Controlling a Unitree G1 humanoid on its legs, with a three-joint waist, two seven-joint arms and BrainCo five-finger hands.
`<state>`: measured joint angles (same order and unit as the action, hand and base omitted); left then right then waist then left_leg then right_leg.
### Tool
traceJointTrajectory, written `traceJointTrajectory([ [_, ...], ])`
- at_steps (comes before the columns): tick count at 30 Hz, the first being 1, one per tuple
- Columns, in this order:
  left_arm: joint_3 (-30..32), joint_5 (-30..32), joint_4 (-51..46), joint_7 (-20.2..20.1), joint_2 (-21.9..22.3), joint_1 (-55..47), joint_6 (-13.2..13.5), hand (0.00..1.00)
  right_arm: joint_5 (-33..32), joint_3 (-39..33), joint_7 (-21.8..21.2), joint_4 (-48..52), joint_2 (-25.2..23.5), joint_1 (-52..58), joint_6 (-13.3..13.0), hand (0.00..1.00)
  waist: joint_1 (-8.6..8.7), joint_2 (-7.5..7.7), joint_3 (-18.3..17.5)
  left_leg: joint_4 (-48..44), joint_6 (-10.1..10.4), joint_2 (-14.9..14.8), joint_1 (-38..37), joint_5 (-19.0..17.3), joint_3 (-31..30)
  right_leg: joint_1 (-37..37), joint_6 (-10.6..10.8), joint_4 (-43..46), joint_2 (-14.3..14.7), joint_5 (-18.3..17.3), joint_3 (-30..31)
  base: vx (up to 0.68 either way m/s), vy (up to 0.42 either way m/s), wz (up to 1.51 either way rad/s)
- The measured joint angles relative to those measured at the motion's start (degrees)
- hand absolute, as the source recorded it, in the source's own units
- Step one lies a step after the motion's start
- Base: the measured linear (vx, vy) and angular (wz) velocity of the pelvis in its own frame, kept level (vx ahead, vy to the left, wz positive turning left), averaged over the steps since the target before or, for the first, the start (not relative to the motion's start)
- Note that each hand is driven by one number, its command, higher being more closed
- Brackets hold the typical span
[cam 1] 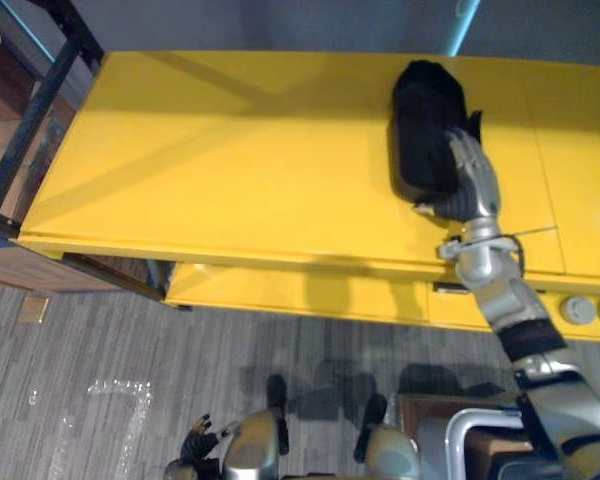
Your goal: Walk over and take plastic housings, then place them on the shelf
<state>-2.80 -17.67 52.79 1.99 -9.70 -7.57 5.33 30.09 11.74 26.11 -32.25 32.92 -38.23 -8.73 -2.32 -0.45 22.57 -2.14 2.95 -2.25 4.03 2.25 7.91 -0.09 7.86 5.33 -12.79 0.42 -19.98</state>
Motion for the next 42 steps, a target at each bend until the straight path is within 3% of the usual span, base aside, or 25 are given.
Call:
traceJointTrajectory([
  [9,0.36,-0.34,-0.27,-0.09,-0.39,-0.03,-0.07,0.00,0.01,0.00,-1.25,-1.81,2.88,-0.49,-1.62,0.00,-0.11,1.05,0.44,0.49,-0.63,1.03,0.11,0.45,-0.49,-0.01,0.50,-0.04,-0.67,0.38,-0.06,-0.01,0.014,0.03],
  [18,0.38,-0.41,-0.88,-0.04,-1.12,-0.02,-0.43,0.00,-0.78,-0.09,-3.96,-3.71,4.51,-0.49,-1.46,0.00,-0.13,2.37,0.60,0.45,-0.62,1.15,0.17,0.44,-0.48,0.00,0.51,-0.06,-0.80,0.42,-0.07,0.00,0.000,0.00],
  [21,0.40,-0.41,-1.02,-0.02,-1.20,-0.02,-0.46,0.00,-5.35,-0.46,-6.98,-4.45,4.95,-0.49,-1.81,0.00,-0.14,2.53,0.62,0.08,-0.70,1.13,0.42,0.34,-0.49,0.03,0.51,-0.03,-0.81,0.43,-0.07,0.00,0.000,0.00],
  [26,0.50,-0.40,-1.72,-0.04,-1.23,-0.05,-0.56,0.00,-12.57,-2.08,-16.54,-4.66,6.51,-0.29,-2.32,0.00,-0.13,2.61,0.64,-2.81,-0.73,0.80,1.72,-1.14,-0.21,0.25,0.47,0.13,-0.72,0.45,0.29,0.00,0.001,-0.03],
  [31,0.57,-0.36,-2.15,0.02,-1.21,-0.07,-0.62,0.00,-14.09,-3.88,-21.50,-5.27,7.50,-0.11,-2.15,0.00,-0.10,2.92,0.75,-4.61,-0.77,0.60,2.08,-2.39,0.59,0.34,0.46,0.22,-0.69,0.44,1.20,0.00,0.007,-0.09],
  [42,1.72,-0.41,-2.43,0.16,-1.11,-0.05,-0.62,0.00,-14.07,-7.20,-22.47,-7.16,7.85,0.32,-1.41,0.00,-0.05,3.29,0.79,-8.69,-0.85,-0.01,3.90,-4.79,0.58,0.32,0.34,0.27,-0.37,0.37,1.26,0.00,0.000,0.00],
])
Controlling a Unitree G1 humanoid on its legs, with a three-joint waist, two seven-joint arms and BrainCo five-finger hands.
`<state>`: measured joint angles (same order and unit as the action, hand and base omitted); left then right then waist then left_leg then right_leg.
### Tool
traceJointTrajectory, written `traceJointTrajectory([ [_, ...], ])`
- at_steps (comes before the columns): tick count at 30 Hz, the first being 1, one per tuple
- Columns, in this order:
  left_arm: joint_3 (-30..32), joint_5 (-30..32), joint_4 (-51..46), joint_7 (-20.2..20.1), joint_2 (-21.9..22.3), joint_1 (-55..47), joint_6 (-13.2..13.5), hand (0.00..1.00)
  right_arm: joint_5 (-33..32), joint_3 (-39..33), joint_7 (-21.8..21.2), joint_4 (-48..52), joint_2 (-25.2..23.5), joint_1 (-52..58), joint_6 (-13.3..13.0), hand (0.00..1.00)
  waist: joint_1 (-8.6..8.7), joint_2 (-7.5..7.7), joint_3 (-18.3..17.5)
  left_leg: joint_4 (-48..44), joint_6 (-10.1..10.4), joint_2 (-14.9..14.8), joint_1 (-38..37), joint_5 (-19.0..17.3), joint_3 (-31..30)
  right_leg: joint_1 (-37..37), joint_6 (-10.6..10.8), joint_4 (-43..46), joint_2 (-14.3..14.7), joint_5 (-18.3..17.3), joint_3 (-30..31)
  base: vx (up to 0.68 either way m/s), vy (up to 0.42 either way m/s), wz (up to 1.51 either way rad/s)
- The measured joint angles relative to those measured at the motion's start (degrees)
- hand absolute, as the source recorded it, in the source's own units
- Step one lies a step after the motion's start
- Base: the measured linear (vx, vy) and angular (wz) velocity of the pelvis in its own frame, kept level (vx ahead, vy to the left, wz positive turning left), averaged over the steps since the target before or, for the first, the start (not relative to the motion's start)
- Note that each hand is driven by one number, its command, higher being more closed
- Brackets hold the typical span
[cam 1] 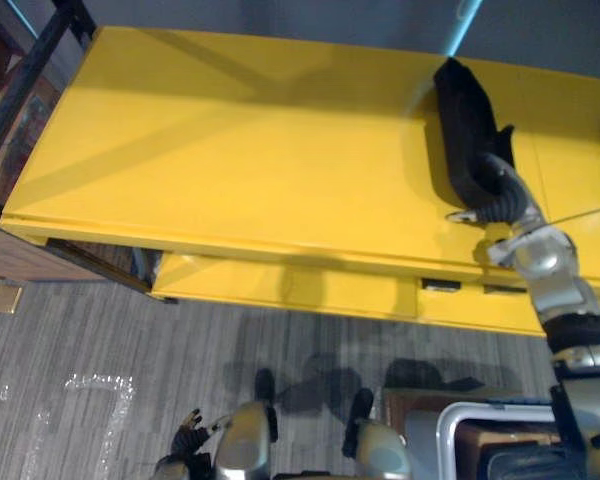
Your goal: Walk over and take plastic housings, then place them on the shelf
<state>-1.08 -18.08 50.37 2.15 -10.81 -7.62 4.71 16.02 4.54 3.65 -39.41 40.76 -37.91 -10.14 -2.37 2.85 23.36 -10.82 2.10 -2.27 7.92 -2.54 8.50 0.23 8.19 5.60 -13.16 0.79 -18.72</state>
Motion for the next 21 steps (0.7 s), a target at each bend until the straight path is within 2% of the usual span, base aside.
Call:
traceJointTrajectory([
  [5,0.26,-0.01,-0.06,-0.01,0.09,0.00,-0.17,0.00,0.09,-1.67,0.09,-0.38,0.23,0.62,1.45,0.00,-0.02,0.00,0.00,-0.88,0.12,-0.30,0.17,-0.45,0.02,0.00,-0.60,0.27,0.17,-0.36,0.07,0.00,-0.002,-0.01],
  [14,0.33,-0.02,-0.18,-0.01,0.11,0.01,-0.33,0.00,0.80,-2.12,1.73,-0.42,0.40,1.16,1.15,0.00,0.08,-0.08,-0.08,-1.68,0.16,-0.45,1.03,-0.71,0.01,0.73,-0.83,0.77,0.19,-0.52,0.16,0.00,-0.001,0.00],
  [18,0.37,-0.03,-0.18,-0.02,0.12,0.04,-0.35,0.00,2.96,-2.19,6.39,-1.09,0.48,1.71,-2.65,0.00,0.09,-0.10,-0.09,-1.80,0.17,-0.45,1.26,-0.72,-0.03,0.92,-0.56,0.89,0.16,-0.35,0.15,0.00,0.000,0.00],
  [21,0.37,-0.02,-0.16,-0.04,0.12,0.04,-0.35,0.00,2.99,-2.19,8.07,-1.14,0.59,1.88,-4.94,0.00,0.11,-0.12,-0.10,-1.81,0.17,-0.50,1.26,-0.72,-0.05,0.92,-0.54,0.89,0.20,-0.34,0.14,0.00,0.000,0.00],
])
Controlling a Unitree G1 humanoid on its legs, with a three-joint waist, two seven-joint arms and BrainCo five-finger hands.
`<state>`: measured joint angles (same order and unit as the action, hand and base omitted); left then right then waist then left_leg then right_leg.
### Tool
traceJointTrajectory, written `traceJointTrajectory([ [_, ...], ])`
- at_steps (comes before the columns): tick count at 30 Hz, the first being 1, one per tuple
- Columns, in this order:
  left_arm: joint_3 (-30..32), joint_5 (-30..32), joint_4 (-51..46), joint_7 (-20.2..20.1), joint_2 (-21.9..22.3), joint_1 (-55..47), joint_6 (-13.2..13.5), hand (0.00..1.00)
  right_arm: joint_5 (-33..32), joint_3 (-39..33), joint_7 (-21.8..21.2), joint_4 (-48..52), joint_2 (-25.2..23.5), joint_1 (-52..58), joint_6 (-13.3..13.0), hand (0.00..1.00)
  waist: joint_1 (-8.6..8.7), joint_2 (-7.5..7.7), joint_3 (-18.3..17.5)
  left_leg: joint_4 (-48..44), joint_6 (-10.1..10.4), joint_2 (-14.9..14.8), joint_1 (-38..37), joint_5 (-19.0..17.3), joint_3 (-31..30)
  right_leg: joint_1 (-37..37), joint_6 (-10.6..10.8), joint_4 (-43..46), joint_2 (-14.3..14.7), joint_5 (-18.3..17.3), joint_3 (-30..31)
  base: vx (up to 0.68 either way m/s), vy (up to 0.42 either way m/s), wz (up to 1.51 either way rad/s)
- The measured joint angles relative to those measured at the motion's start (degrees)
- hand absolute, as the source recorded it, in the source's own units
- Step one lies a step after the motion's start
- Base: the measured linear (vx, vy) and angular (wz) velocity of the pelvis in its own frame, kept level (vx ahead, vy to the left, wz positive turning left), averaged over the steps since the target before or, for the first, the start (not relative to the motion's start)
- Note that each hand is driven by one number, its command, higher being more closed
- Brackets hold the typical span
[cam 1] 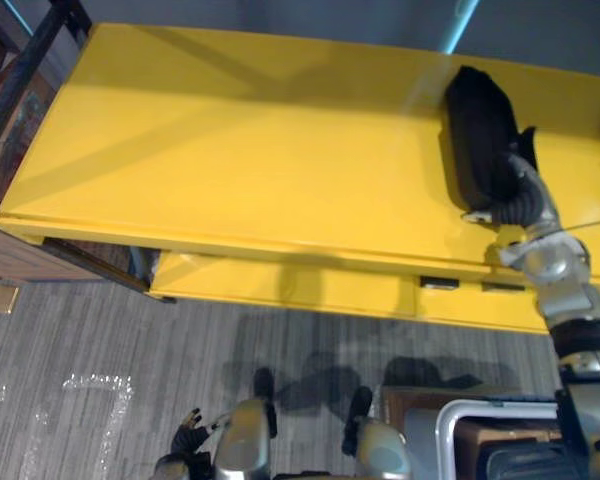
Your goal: Walk over and take plastic housings, then place them on the shelf
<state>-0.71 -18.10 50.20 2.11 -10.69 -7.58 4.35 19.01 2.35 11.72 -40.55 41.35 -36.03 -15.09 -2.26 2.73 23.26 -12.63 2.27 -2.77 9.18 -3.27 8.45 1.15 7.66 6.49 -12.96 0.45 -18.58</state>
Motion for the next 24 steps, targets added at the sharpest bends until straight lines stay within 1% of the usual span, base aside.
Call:
traceJointTrajectory([
  [2,0.01,0.01,-0.01,-0.05,0.02,0.00,0.04,0.00,1.69,0.08,2.07,0.60,0.88,0.53,-1.82,0.00,-0.03,-0.02,-0.01,0.00,0.01,0.00,0.05,-0.01,-0.05,0.00,0.00,0.00,0.00,0.00,-0.03,0.00,0.000,0.00],
  [3,0.01,0.01,0.00,-0.06,0.01,0.00,0.03,0.00,2.21,0.09,2.80,1.16,1.12,0.85,-2.26,0.00,-0.04,-0.02,-0.01,0.00,0.01,0.00,0.05,-0.01,-0.06,0.00,0.00,0.00,0.01,0.00,-0.03,0.00,0.000,0.00],
  [5,0.01,0.06,0.03,-0.08,0.00,-0.01,0.06,0.00,3.24,0.13,6.67,2.30,1.33,1.19,-3.73,0.00,0.02,-0.06,-0.03,-0.02,0.04,-0.01,0.04,-0.03,-0.05,0.00,0.00,0.00,0.01,0.00,-0.03,0.00,0.000,0.00],
  [6,0.01,0.07,0.04,-0.09,0.01,-0.01,0.06,0.00,3.47,0.14,7.74,2.37,1.35,1.19,-3.99,0.00,0.02,-0.07,-0.04,-0.02,0.04,-0.02,0.04,-0.03,-0.05,0.00,0.00,0.00,0.02,0.00,-0.03,0.00,0.000,0.00],
  [8,0.01,0.08,0.09,-0.12,0.01,0.00,0.08,0.00,4.12,0.14,11.96,3.39,1.36,1.23,-4.98,0.00,0.05,-0.11,-0.06,-0.04,0.04,-0.04,0.04,-0.03,-0.06,0.00,0.00,0.00,0.04,0.00,-0.03,0.00,0.000,0.00],
  [9,0.01,0.08,0.11,-0.12,0.02,0.00,0.08,0.00,4.39,0.14,12.75,3.87,1.36,1.23,-5.32,0.00,0.07,-0.15,-0.08,-0.04,0.04,-0.04,0.04,-0.03,-0.07,-0.01,0.01,0.00,0.04,0.00,-0.03,0.00,0.000,0.00],
  [11,-0.04,0.11,0.20,-0.15,0.10,0.00,0.05,0.00,4.53,0.11,14.77,6.02,1.36,1.25,-7.48,0.00,0.09,-0.42,-0.23,-0.05,0.04,-0.02,0.04,-0.03,-0.14,-0.06,0.01,0.00,0.03,0.01,-0.09,0.00,0.000,0.00],
  [15,-0.06,0.21,0.25,-0.29,0.23,0.00,-0.07,0.00,4.54,0.11,14.79,9.33,1.34,1.74,-9.61,0.00,0.09,-0.64,-0.35,-0.03,0.03,-0.03,-0.14,-0.01,-0.28,-0.30,0.02,0.00,0.06,0.01,-0.22,0.00,0.000,0.00],
  [17,-0.05,0.24,0.39,-0.54,0.22,0.00,-0.27,0.00,4.54,0.11,14.63,10.99,1.27,2.50,-9.89,0.00,0.07,-0.66,-0.64,0.00,0.03,0.00,-0.18,-0.01,-0.30,-0.36,0.04,-0.01,0.04,0.03,-0.26,0.00,0.000,0.00],
  [19,-0.06,0.90,0.50,-0.57,0.22,-0.42,-1.11,0.00,4.54,0.11,14.15,12.15,0.78,4.32,-9.90,0.00,0.02,-0.55,-2.53,0.12,0.03,0.08,-0.23,-0.01,-0.36,-0.46,0.06,-0.10,-0.01,0.04,-0.35,0.00,0.000,0.00],
  [21,-0.06,1.23,0.54,-0.59,0.24,-0.90,-1.26,0.00,4.51,0.11,13.02,12.93,0.24,5.24,-9.90,0.00,0.03,-0.53,-3.39,0.34,0.08,0.07,-1.28,-0.04,-0.29,-1.48,0.06,-0.30,0.01,0.04,-0.37,0.00,0.000,0.00],
  [24,-0.06,1.29,0.63,-0.63,0.29,-1.48,-1.29,0.00,4.50,0.14,12.63,12.96,-0.71,6.17,-9.89,0.00,0.04,-0.54,-4.81,0.44,0.08,-0.04,-1.26,-0.03,-0.29,-1.48,0.08,-0.39,0.12,0.05,-0.36,-0.02,-0.005,-0.02],
])
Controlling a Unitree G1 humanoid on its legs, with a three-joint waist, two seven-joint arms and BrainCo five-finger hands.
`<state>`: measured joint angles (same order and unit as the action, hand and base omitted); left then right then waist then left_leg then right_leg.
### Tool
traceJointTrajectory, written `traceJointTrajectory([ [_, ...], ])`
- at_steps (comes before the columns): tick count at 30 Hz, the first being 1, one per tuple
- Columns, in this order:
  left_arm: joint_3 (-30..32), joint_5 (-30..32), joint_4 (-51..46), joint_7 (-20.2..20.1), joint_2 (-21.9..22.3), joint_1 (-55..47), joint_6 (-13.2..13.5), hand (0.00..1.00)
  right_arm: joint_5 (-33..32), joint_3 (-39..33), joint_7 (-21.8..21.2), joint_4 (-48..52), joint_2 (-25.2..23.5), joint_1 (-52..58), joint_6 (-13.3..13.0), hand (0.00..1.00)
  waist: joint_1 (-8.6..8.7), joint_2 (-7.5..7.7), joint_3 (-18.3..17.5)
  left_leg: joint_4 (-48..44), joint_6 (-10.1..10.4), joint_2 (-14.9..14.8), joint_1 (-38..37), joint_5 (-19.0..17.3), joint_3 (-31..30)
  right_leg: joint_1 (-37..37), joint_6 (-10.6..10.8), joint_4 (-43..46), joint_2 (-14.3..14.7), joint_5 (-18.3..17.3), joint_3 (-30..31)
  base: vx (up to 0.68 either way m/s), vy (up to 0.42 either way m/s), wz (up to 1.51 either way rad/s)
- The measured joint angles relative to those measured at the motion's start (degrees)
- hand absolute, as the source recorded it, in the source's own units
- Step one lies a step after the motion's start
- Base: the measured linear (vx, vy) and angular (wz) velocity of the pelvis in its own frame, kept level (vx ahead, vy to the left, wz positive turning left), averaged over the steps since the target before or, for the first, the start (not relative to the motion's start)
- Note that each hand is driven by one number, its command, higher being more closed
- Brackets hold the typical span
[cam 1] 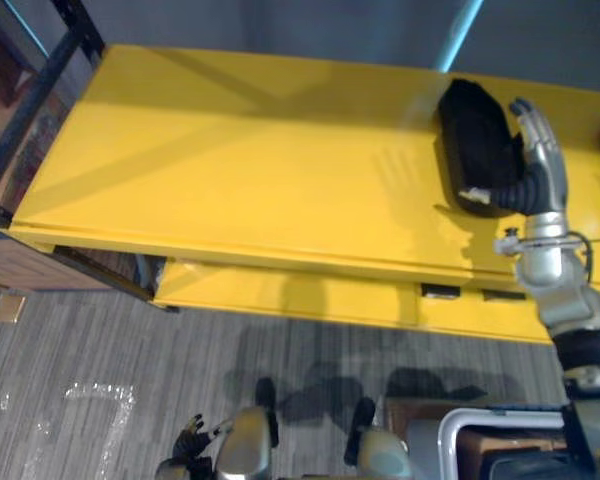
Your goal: Walk over and take plastic housings, then place them on the shelf
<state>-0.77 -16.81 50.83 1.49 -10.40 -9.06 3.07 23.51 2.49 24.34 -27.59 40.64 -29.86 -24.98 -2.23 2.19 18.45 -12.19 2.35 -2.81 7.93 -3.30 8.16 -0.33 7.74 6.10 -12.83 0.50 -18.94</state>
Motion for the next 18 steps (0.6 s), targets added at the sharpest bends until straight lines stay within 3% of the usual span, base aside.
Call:
traceJointTrajectory([
  [3,0.02,1.22,0.84,-0.08,0.12,-0.11,0.05,0.00,-2.18,0.06,0.48,0.00,-1.51,0.47,0.74,0.00,0.12,0.04,-0.76,0.81,0.03,0.06,-0.23,0.41,0.05,0.04,0.11,-0.09,0.00,0.07,0.12,-0.05,-0.004,-0.01],
  [6,0.06,1.22,2.18,0.02,0.11,-0.17,0.01,0.00,-12.12,-4.41,0.70,0.88,-7.08,1.82,4.63,0.00,0.15,0.53,-2.49,3.60,0.39,0.46,-1.13,1.69,0.36,0.03,-0.01,-1.17,-0.08,0.07,0.23,-0.01,-0.002,0.00],
  [8,0.15,1.24,2.17,0.12,0.29,-0.70,-0.22,0.00,-19.73,-11.11,0.28,3.33,-12.80,4.71,7.92,0.00,0.12,0.82,-3.57,5.52,0.58,0.58,-2.56,2.31,0.64,-0.73,-0.06,-2.03,-0.01,0.25,0.26,0.01,-0.008,-0.03],
  [10,0.67,1.31,2.17,0.42,0.69,-1.40,-0.72,0.00,-24.94,-13.53,-2.01,5.54,-15.78,7.96,10.28,0.00,0.33,1.06,-5.01,7.17,0.61,0.63,-3.75,2.85,1.12,-1.10,0.09,-2.71,0.05,0.35,0.51,0.06,-0.018,-0.10],
  [15,2.28,2.13,2.41,1.84,1.68,-2.75,-0.84,0.00,-30.10,-15.10,-6.83,6.44,-21.56,14.22,16.63,0.00,1.78,0.72,-7.16,15.25,1.02,0.81,-10.27,5.60,2.54,-3.50,0.37,-4.19,0.75,0.76,1.66,0.09,-0.022,-0.18],
  [18,2.34,2.12,2.38,2.46,1.91,-2.74,-1.01,0.00,-32.47,-17.55,-7.04,4.14,-22.35,14.36,17.45,0.00,1.97,0.44,-7.59,17.18,1.10,0.81,-12.14,6.34,3.26,-4.52,0.38,-4.71,0.99,0.77,1.72,0.06,-0.018,-0.08],
])
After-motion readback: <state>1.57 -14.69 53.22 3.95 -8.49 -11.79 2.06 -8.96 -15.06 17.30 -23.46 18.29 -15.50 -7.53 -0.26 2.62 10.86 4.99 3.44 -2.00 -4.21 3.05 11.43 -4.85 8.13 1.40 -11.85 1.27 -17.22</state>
